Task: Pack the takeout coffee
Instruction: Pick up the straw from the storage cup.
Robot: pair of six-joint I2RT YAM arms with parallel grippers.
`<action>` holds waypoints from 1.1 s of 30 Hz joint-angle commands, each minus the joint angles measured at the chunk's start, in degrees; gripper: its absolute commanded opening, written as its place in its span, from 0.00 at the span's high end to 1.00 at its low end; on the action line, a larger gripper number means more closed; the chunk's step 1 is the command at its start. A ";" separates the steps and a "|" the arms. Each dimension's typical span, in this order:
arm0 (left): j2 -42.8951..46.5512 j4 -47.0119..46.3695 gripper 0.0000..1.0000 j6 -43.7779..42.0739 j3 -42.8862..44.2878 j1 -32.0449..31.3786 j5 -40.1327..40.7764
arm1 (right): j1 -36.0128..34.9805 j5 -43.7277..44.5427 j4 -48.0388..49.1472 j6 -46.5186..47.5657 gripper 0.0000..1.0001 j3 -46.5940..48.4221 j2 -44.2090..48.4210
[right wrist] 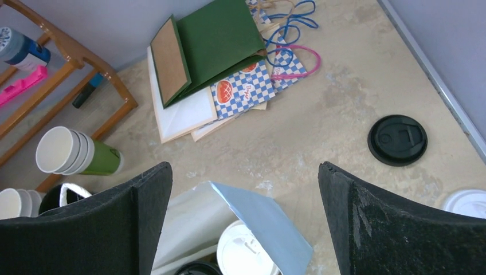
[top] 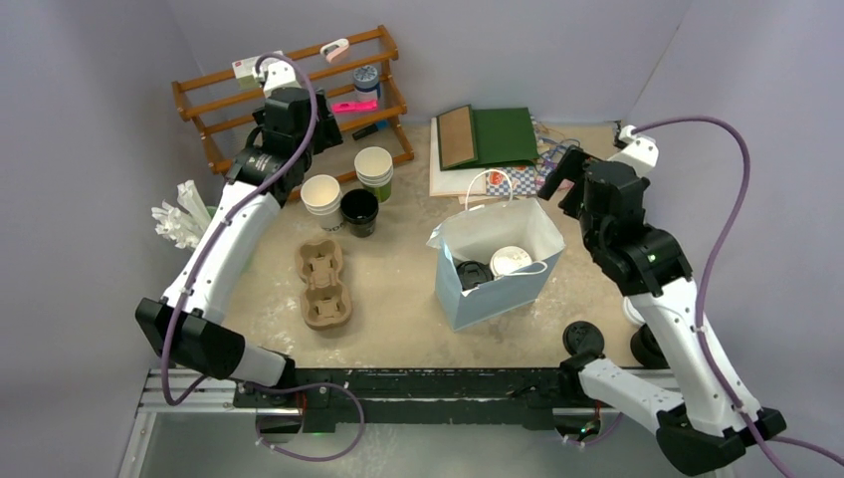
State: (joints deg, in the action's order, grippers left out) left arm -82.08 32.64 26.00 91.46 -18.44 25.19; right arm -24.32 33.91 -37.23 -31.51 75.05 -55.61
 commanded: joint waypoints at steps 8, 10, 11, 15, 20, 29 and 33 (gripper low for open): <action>-14.71 17.53 0.27 2.42 22.36 5.32 4.99 | 0.50 10.66 6.84 5.89 0.01 16.14 -15.71; -15.25 19.35 0.25 1.31 23.28 5.99 8.03 | 0.50 11.18 2.57 6.32 0.01 22.18 -18.54; -14.32 18.70 0.24 1.51 21.41 6.39 10.44 | 0.45 10.21 1.03 7.08 0.01 24.34 -19.47; -9.25 8.84 0.29 0.92 9.51 11.54 16.03 | 0.44 7.11 4.44 11.71 0.01 24.37 -18.99; -5.39 0.60 0.43 -1.00 2.11 18.21 18.24 | 0.51 -3.69 2.30 10.39 0.01 24.75 -20.24; -5.31 -1.21 0.58 -0.09 -2.42 28.07 14.33 | 0.40 -8.72 -7.46 6.68 0.01 32.96 -22.94; -6.41 -1.30 0.66 0.39 -2.77 30.28 12.19 | 0.38 -10.89 -5.41 5.05 0.01 27.13 -17.78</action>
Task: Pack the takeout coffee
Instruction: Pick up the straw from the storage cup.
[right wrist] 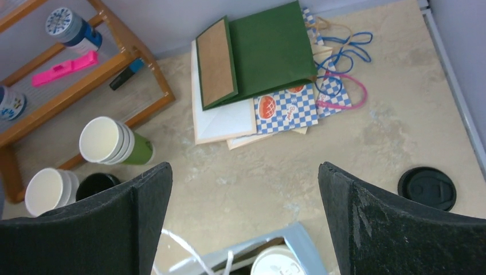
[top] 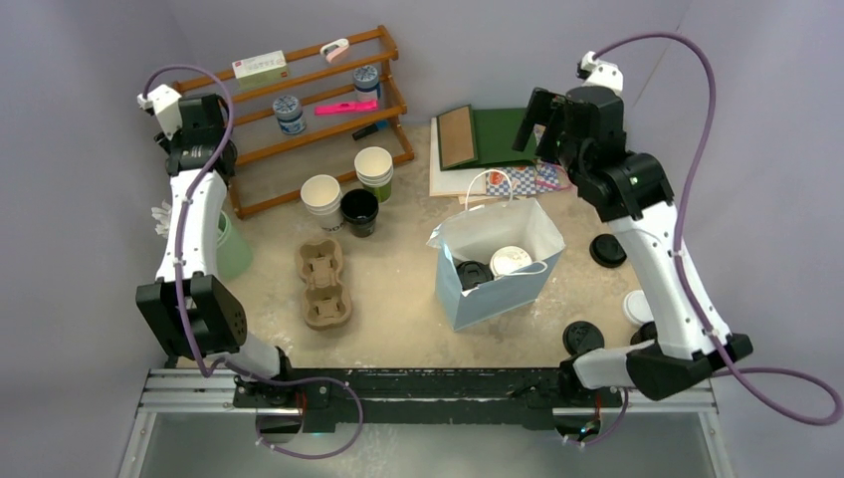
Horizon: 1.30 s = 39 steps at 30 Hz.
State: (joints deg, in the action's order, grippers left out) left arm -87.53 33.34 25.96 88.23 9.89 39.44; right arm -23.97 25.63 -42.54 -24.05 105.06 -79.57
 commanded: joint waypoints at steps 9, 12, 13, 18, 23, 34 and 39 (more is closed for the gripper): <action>7.92 10.59 0.55 12.10 -4.85 -5.42 -5.83 | 0.05 -3.16 -1.20 -1.81 0.01 -4.44 7.58; 8.91 17.96 0.52 15.44 -2.47 -8.58 -4.06 | -0.02 -4.33 -1.51 -1.13 0.01 -4.20 7.29; 9.08 20.89 0.51 16.98 -1.65 -8.65 -4.14 | -0.02 -4.61 -1.78 -0.84 0.01 -4.04 7.11; 8.65 37.03 0.51 23.90 2.57 -8.75 0.70 | -0.02 -5.72 -2.08 -0.03 0.01 -4.69 7.23; 11.54 36.40 0.51 20.66 0.02 -8.62 5.04 | -0.02 -6.60 -2.99 0.68 0.01 -5.03 7.33; 18.53 26.59 0.55 6.20 -7.87 -5.52 3.24 | 0.09 -9.43 -3.78 3.37 0.01 -3.01 5.12; 19.25 24.84 0.60 4.60 -10.92 -4.76 3.36 | 0.00 -10.96 -2.57 4.07 0.01 -2.84 4.45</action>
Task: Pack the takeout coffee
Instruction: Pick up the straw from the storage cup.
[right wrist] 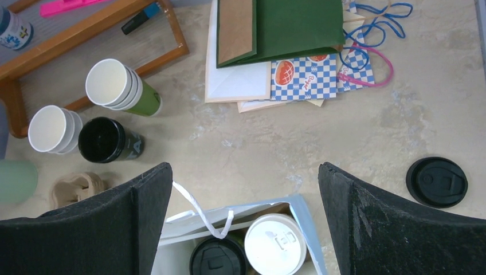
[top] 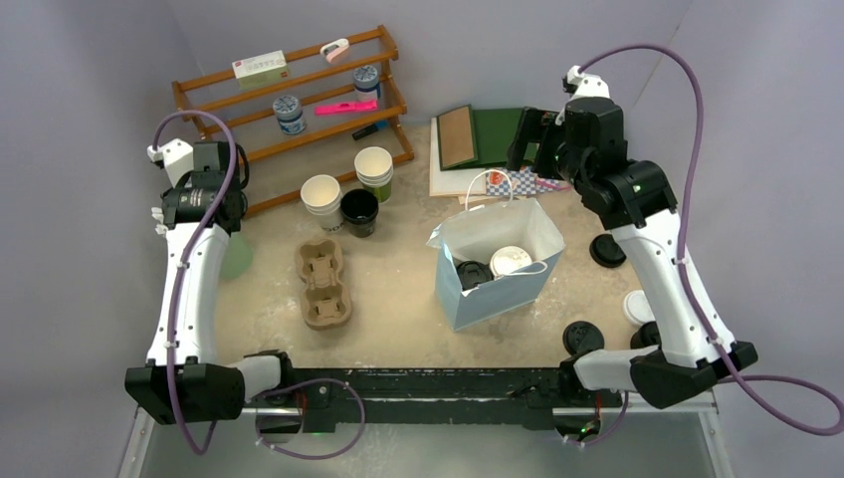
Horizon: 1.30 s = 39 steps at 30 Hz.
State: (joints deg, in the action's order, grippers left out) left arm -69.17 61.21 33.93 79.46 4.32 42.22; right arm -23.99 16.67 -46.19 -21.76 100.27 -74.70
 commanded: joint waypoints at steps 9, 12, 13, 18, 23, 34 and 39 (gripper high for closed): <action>-0.79 -5.22 0.68 -3.95 -2.72 2.06 0.64 | 0.03 -3.21 2.45 3.05 0.01 0.84 0.17; -1.31 -5.93 0.68 -4.44 -2.90 2.69 0.95 | 0.08 -3.31 2.89 3.23 0.01 0.78 0.26; -1.44 -6.12 0.68 -4.54 -3.03 2.79 1.27 | 0.08 -3.31 2.91 3.34 0.01 0.80 0.30; -1.92 -7.64 0.70 -4.69 -4.15 3.75 1.20 | 0.02 -3.26 3.26 3.82 0.01 0.74 0.66; -2.19 -8.29 0.74 -3.05 -6.04 4.87 0.18 | 0.06 -2.81 3.43 4.26 0.01 0.81 1.11; -0.87 -8.01 1.00 6.82 1.20 4.22 -12.51 | 0.01 -0.72 7.68 4.84 0.01 0.19 2.53; -0.91 -8.59 1.00 7.30 8.43 2.40 -16.75 | 0.02 0.12 8.59 3.39 0.01 -1.14 4.53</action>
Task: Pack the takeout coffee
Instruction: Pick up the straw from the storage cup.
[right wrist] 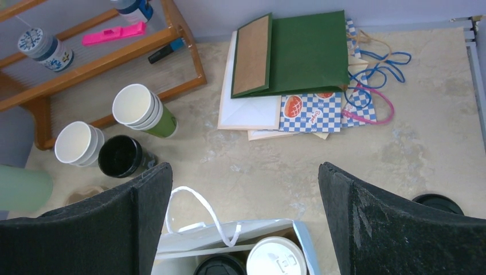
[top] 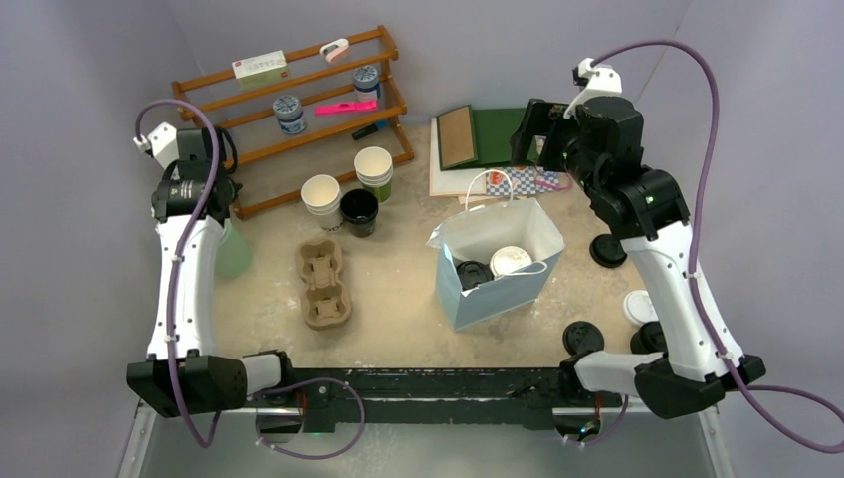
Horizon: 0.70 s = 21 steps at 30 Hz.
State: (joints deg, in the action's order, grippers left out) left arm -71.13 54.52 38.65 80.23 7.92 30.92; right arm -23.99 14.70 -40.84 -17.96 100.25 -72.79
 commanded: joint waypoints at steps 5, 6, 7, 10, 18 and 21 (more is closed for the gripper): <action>1.42 -9.24 1.00 -2.10 19.98 -2.52 -19.52 | 0.03 5.29 7.31 -2.09 0.01 -6.37 6.67; 1.76 -11.94 1.00 -2.36 21.29 -2.85 -23.87 | 0.02 6.22 8.41 -2.84 0.01 -7.67 7.29; 2.13 -13.92 1.00 -1.51 22.39 -3.13 -27.50 | 0.07 7.13 9.35 -4.05 0.01 -8.77 7.66; 3.13 -19.80 1.00 2.72 23.60 -3.54 -40.95 | 0.06 9.34 7.62 -9.60 0.01 -9.40 6.52; 3.43 -29.26 1.00 10.58 20.71 -11.94 -64.20 | 0.00 6.37 -12.15 -15.46 0.05 -5.16 1.64; 2.44 -30.90 1.00 11.07 22.00 -16.37 -67.04 | 0.06 4.55 -14.43 -15.16 0.13 -8.32 4.01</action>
State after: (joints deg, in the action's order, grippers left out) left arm -67.61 29.45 46.76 101.49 -3.84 -25.41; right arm -23.99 21.04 -47.51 -30.76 93.12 -72.25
